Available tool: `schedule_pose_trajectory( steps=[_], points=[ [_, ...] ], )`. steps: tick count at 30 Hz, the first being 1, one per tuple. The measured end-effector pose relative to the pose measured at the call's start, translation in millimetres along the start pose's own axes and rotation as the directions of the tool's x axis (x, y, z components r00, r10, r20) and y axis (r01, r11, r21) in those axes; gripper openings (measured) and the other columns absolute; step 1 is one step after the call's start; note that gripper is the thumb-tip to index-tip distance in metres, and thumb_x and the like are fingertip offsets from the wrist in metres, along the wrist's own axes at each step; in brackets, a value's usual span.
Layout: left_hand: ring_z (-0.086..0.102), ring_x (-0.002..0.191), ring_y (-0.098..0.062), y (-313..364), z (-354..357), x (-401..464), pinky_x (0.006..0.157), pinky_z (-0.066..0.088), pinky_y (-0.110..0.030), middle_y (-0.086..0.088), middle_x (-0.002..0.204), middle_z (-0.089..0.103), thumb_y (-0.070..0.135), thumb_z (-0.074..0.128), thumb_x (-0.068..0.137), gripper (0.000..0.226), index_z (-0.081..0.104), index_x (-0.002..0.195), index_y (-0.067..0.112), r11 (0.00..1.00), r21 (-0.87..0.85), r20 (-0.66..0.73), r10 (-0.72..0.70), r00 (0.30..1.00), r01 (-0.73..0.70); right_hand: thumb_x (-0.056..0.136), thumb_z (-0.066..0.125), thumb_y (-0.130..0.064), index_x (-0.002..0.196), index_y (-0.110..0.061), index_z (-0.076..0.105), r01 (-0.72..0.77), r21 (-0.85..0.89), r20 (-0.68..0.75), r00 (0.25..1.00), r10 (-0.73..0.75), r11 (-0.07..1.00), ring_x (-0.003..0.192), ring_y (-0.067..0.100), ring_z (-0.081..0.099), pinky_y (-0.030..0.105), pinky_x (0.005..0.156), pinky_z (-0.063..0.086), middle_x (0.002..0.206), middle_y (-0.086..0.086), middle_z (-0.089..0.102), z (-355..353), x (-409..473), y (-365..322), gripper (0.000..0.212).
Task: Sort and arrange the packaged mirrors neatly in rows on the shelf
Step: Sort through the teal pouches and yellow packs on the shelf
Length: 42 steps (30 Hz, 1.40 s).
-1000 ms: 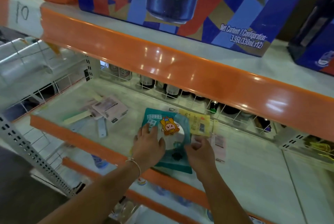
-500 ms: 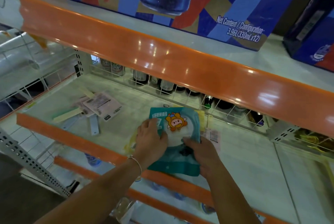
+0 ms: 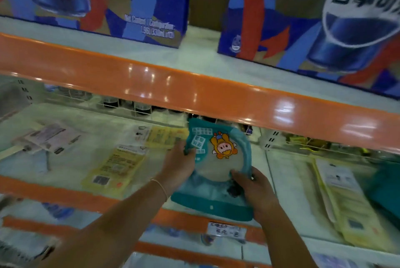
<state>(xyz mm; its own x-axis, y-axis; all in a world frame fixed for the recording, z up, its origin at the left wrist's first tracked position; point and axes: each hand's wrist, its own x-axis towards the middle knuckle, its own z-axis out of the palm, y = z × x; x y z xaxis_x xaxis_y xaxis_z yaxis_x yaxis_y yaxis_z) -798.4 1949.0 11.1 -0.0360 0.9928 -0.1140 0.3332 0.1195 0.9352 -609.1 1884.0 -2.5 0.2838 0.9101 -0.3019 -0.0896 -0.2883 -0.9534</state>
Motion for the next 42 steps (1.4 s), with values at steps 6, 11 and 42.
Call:
schedule_pose_trajectory(
  steps=[6, 11, 42],
  points=[
    [0.063, 0.08, -0.022, 35.1, 121.8, -19.2, 0.071, 0.056, -0.042, -0.005, 0.094, 0.062, 0.035, 0.044, 0.096, 0.022, 0.051, 0.109, 0.019, 0.98, 0.19, 0.131, 0.043, 0.99, -0.068, 0.085, 0.073, -0.009, 0.101, -0.009, 0.067, 0.044, 0.031, -0.169, 0.985, -0.038, 0.999, 0.077, 0.029, 0.073, 0.036, 0.065, 0.058, 0.089, 0.014, 0.075, -120.0, -5.7, 3.0, 0.017],
    [0.058, 0.099, -0.026, 65.5, 223.9, -45.8, 0.082, 0.054, -0.044, -0.011, 0.119, 0.051, 0.044, 0.042, 0.096, 0.052, 0.035, 0.136, 0.013, 0.834, 0.416, 0.261, 0.273, 0.926, -0.363, 0.083, 0.075, -0.01, 0.104, -0.011, 0.068, 0.056, 0.07, -0.289, 0.957, -0.034, 0.996, 0.084, 0.032, 0.073, 0.05, 0.078, 0.06, 0.093, 0.012, 0.075, -216.7, -5.8, 7.3, 0.022],
    [0.037, 0.131, -0.027, 128.7, 381.0, -87.3, 0.103, 0.041, -0.04, -0.01, 0.144, 0.037, 0.036, 0.042, 0.099, 0.048, 0.038, 0.142, 0.014, 0.474, 0.438, 0.648, 0.423, 0.633, -0.764, 0.088, 0.066, -0.045, 0.116, -0.01, 0.056, -0.19, -0.153, -0.804, 0.594, -0.011, 0.97, 0.095, 0.027, 0.062, 0.044, 0.084, 0.057, 0.103, 0.011, 0.063, -455.3, 23.7, -22.2, 0.046]
  ],
)
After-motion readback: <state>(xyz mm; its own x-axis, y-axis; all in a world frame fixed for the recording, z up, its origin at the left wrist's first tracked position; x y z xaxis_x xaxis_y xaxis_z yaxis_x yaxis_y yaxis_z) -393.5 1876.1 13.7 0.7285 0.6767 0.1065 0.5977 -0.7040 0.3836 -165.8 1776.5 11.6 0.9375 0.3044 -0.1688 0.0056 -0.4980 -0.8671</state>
